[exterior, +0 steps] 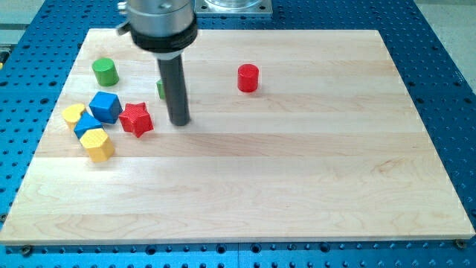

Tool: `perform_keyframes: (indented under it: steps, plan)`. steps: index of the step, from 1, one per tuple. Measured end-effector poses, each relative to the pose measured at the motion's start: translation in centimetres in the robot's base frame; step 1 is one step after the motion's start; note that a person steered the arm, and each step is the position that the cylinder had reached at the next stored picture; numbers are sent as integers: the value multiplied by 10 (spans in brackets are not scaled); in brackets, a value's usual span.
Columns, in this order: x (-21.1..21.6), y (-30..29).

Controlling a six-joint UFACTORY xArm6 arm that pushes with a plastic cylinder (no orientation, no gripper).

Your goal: Move the red star into the red circle

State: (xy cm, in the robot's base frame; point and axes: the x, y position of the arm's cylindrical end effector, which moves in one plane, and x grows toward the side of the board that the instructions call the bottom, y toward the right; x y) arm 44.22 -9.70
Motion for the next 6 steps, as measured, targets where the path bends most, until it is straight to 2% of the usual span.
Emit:
perform_keyframes:
  steps: [1, 2, 3, 4, 5, 6]
  plan:
    - [30, -32]
    - [17, -108]
    - [-23, -107]
    - [-52, -50]
    - [-54, -27]
    - [-28, -69]
